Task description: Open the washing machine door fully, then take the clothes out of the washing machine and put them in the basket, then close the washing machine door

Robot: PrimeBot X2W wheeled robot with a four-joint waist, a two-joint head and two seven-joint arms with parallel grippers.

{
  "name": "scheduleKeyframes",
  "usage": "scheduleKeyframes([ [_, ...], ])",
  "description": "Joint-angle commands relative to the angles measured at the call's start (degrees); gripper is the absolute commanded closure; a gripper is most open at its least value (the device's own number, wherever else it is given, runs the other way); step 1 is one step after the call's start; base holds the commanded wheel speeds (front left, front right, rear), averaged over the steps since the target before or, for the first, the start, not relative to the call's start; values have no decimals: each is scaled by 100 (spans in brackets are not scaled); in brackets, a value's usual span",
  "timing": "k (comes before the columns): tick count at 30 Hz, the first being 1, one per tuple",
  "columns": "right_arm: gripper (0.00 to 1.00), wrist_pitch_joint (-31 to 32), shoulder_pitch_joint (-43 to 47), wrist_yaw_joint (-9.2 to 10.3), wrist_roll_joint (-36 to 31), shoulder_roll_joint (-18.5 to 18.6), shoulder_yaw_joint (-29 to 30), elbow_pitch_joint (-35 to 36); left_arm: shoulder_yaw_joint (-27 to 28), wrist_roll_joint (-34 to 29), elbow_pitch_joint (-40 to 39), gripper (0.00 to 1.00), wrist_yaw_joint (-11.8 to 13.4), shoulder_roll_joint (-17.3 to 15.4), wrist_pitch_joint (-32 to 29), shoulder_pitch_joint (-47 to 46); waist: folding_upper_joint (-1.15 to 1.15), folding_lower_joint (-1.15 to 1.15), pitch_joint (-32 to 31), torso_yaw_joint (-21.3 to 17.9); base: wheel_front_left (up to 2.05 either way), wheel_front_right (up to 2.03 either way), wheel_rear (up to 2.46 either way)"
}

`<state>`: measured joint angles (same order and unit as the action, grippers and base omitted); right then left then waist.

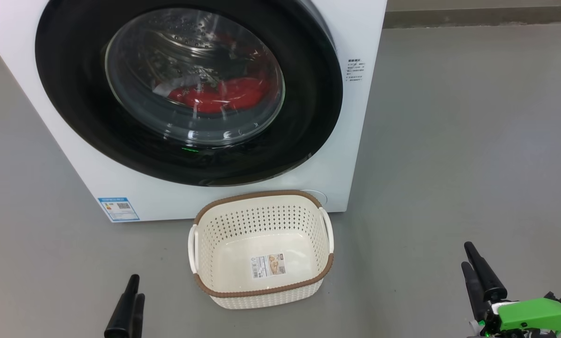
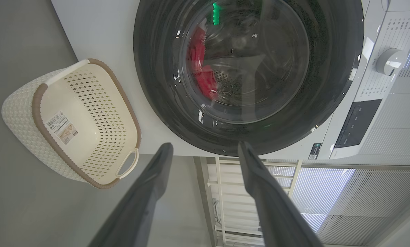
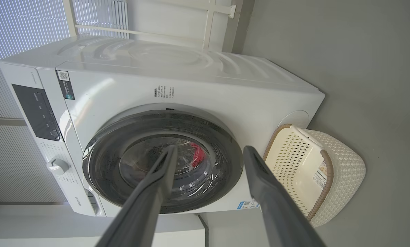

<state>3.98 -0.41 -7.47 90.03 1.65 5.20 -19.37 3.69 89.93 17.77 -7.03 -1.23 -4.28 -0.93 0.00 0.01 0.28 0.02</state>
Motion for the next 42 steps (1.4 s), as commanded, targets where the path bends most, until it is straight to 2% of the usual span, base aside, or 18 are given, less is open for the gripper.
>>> scheduleKeyframes([
  [1,0,-39,-115,0,-88,105,-24,173,27,-90,-189,0,-9,-89,53,-57,0,0,2,0,0,0,0],
  [10,0,-179,-106,0,-515,176,-105,174,44,-644,-245,0,-12,-83,189,-31,0,-1,12,-3,0,0,0],
  [27,0,-465,-44,-1,-1649,316,-301,332,173,-2115,-537,0,-16,-88,478,66,0,-1,35,-14,0,0,0],
  [42,0,-734,-6,-1,-2833,494,-566,404,111,-3459,-813,0,149,-103,750,160,0,-1,77,-32,0,0,0],
])
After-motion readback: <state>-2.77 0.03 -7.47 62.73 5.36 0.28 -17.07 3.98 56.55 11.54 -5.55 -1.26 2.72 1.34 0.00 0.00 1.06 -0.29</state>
